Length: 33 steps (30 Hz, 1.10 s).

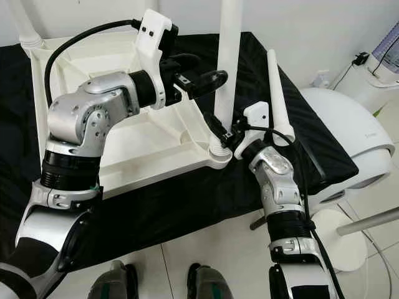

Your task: Building children table

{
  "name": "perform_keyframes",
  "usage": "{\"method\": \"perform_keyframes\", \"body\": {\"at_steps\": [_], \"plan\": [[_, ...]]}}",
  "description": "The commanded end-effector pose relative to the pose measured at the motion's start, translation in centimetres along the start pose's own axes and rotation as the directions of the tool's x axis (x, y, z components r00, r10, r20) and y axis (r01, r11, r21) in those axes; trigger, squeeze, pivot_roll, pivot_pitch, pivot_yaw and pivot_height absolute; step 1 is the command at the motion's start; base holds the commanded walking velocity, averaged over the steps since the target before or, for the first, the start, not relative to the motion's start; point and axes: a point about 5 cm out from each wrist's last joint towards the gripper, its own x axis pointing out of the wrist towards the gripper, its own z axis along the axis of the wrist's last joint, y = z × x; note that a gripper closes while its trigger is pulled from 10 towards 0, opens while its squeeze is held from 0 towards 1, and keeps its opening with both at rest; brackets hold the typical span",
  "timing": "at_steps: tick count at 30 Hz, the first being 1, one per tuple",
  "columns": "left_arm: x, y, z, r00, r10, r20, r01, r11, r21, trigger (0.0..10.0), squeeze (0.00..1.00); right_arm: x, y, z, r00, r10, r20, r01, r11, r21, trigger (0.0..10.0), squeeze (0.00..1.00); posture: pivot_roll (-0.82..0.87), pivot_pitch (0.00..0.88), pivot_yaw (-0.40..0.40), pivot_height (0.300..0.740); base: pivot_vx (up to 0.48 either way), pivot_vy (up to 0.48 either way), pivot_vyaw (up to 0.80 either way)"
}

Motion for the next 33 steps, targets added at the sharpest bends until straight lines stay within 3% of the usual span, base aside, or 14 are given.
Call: {"method": "perform_keyframes", "body": {"at_steps": [1,10,19,20,22,23,25,26,33], "plan": [[0.5,-0.5,0.4,0.998,-0.059,0.001,0.059,0.998,-0.025,10.0,0.0,0.9,1.0,0.0,0.998,0.058,0.008,-0.058,0.998,-0.006,10.0,0.0,0.04,0.078,-0.091,0.74,0.0,0.0,0.0],[2.2,-0.5,0.9,0.998,-0.052,-0.021,0.051,0.998,-0.046,10.0,0.0,1.7,1.6,0.4,0.994,0.11,0.022,-0.109,0.993,-0.034,10.0,0.0,0.04,0.075,-0.085,0.74,0.0,0.0,0.0],[3.0,-0.7,1.6,0.998,-0.054,-0.014,0.053,0.997,-0.049,10.0,0.0,1.9,1.7,0.3,0.992,0.124,0.017,-0.124,0.992,-0.04,10.0,0.0,0.04,0.076,-0.081,0.74,0.0,0.0,0.0],[3.0,-0.7,1.7,0.999,-0.053,-0.01,0.053,0.997,-0.048,8.7,0.0,1.9,1.6,0.3,0.993,0.12,0.018,-0.119,0.992,-0.043,10.0,0.0,0.04,0.075,-0.078,0.74,0.0,0.0,0.0],[3.0,-0.7,1.8,0.999,-0.054,-0.008,0.053,0.997,-0.048,8.7,0.0,1.9,1.6,0.2,0.993,0.119,0.018,-0.118,0.992,-0.044,10.0,0.0,0.04,0.075,-0.078,0.74,0.0,0.0,0.0],[3.0,-0.6,1.8,0.999,-0.052,-0.006,0.052,0.998,-0.047,3.5,0.0,1.9,1.6,0.2,0.993,0.118,0.019,-0.117,0.992,-0.044,10.0,0.0,0.04,0.074,-0.078,0.74,0.0,0.0,0.0],[3.0,-0.6,1.9,0.999,-0.052,-0.005,0.052,0.998,-0.048,3.5,0.0,1.9,1.6,0.2,0.993,0.118,0.019,-0.117,0.992,-0.045,10.0,0.0,0.04,0.074,-0.078,0.74,0.0,0.0,0.0],[3.0,-0.5,1.9,0.999,-0.048,0.0,0.048,0.998,-0.049,0.0,0.0,1.9,1.6,0.2,0.993,0.117,0.02,-0.116,0.992,-0.045,10.0,0.0,0.04,0.074,-0.077,0.74,0.0,0.0,0.0],[2.8,0.0,2.7,0.999,-0.032,0.028,0.034,0.998,-0.05,0.0,0.0,1.8,1.4,0.1,0.993,0.112,0.02,-0.111,0.992,-0.053,10.0,0.0,0.04,0.066,-0.077,0.74,0.0,0.0,0.0]]}}
